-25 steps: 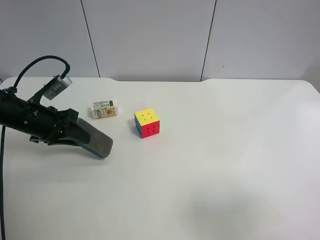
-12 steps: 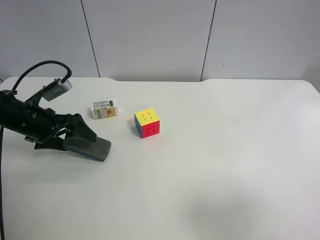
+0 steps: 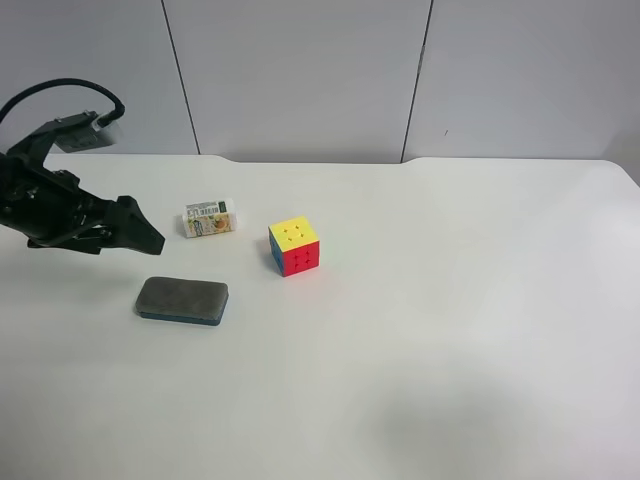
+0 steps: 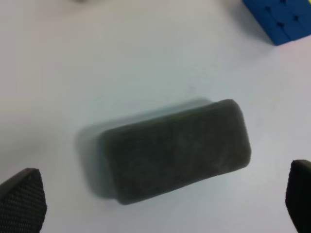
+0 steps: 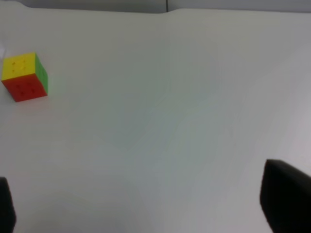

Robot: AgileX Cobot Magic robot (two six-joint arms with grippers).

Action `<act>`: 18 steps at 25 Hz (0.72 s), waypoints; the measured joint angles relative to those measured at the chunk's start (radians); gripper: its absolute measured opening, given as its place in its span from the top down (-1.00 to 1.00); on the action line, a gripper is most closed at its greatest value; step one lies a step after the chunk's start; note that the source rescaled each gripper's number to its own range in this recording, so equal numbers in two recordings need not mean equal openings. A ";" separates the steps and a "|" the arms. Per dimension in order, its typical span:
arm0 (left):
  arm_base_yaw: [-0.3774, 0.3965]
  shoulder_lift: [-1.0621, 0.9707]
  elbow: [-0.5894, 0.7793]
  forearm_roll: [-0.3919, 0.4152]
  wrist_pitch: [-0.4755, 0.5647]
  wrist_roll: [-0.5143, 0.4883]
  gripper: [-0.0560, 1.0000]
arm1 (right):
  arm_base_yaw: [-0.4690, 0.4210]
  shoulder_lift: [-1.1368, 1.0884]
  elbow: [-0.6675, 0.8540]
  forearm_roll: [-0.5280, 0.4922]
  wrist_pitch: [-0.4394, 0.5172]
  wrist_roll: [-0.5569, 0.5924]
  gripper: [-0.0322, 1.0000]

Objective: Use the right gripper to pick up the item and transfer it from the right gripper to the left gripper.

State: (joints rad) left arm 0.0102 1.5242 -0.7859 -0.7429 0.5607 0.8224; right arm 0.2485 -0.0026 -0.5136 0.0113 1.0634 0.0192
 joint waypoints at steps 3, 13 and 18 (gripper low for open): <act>0.000 -0.077 -0.002 0.101 0.016 -0.093 -1.00 | 0.000 0.000 0.000 0.000 0.000 0.000 -0.98; 0.000 -0.432 -0.002 0.345 0.199 -0.406 -1.00 | 0.000 0.000 0.000 0.000 0.000 0.000 -0.98; 0.000 -0.628 -0.002 0.459 0.294 -0.581 -1.00 | 0.000 0.000 0.000 0.000 0.000 0.000 -0.98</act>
State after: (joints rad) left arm 0.0102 0.8966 -0.7882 -0.2836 0.8542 0.2416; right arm 0.2485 -0.0026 -0.5136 0.0113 1.0634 0.0192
